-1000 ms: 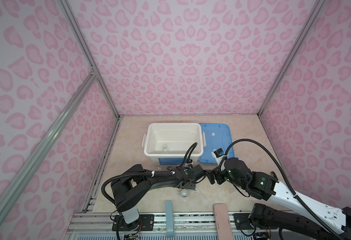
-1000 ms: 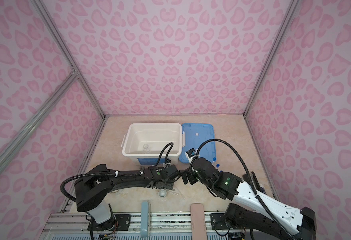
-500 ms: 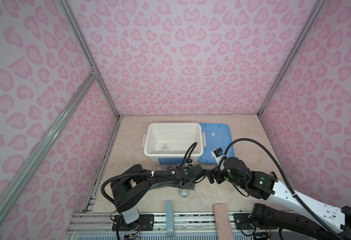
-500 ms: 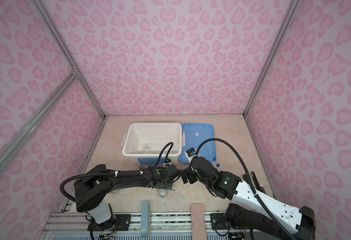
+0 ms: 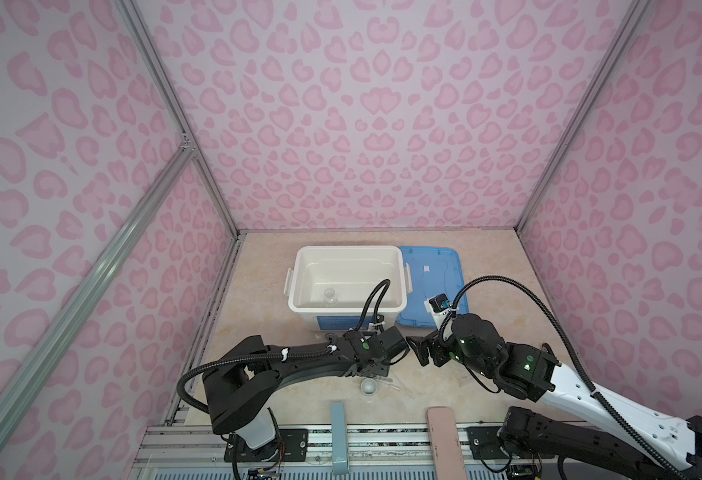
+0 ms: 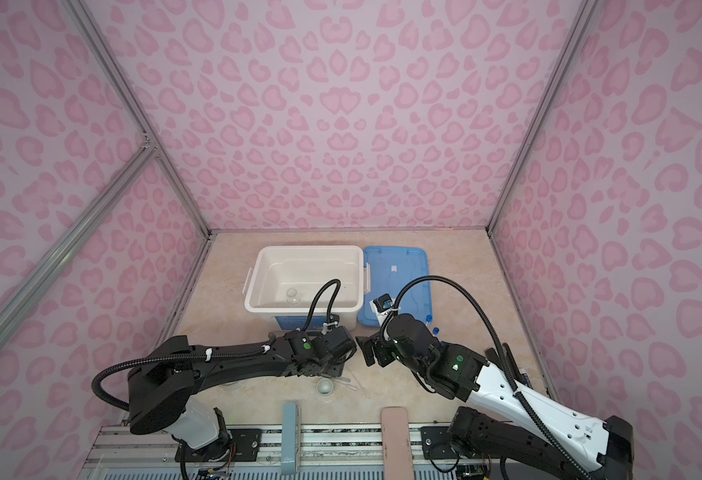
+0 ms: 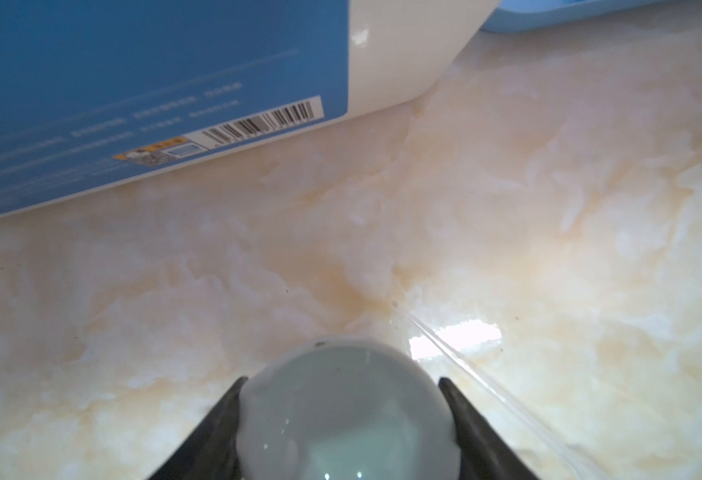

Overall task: Organize the chemistry lab equipment
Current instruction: 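Lift the crucible with the left gripper and carry it over the white box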

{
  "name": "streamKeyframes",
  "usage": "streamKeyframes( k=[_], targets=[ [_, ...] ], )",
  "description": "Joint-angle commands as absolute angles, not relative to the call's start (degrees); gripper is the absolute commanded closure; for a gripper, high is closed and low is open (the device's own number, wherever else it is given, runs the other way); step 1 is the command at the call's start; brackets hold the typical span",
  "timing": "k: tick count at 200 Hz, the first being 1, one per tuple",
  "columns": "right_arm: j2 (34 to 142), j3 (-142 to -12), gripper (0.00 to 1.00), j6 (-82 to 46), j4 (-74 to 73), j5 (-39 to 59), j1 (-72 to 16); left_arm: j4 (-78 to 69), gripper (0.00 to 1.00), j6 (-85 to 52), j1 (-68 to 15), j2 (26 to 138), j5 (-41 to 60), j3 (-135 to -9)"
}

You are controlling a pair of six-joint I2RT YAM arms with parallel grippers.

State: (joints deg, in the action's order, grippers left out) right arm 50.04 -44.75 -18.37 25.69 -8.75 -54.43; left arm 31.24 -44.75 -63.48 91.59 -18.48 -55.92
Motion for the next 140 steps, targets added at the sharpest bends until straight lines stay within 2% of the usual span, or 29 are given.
streamKeyframes(
  k=[1,58,101,140],
  targets=[
    [49.23,-45.04,0.01,-17.84,24.1,-10.78,-54.36,34.43,0.53,-44.68,-64.28,88.96,-20.34,-56.38],
    [48.56,-47.62,0.01,-16.16,24.27,-11.86,-54.29,38.28,0.58,-45.7,-65.13,78.57,-22.07,-56.81],
    [51.35,-51.72,0.02,-14.45,23.6,-9.3,-54.01,46.2,0.59,-42.69,-64.29,74.67,-24.46,-65.04],
    [55.4,-55.71,0.01,-13.86,20.53,-5.6,-53.8,48.29,0.61,-37.56,-57.76,71.98,-22.75,-69.83]
  ],
)
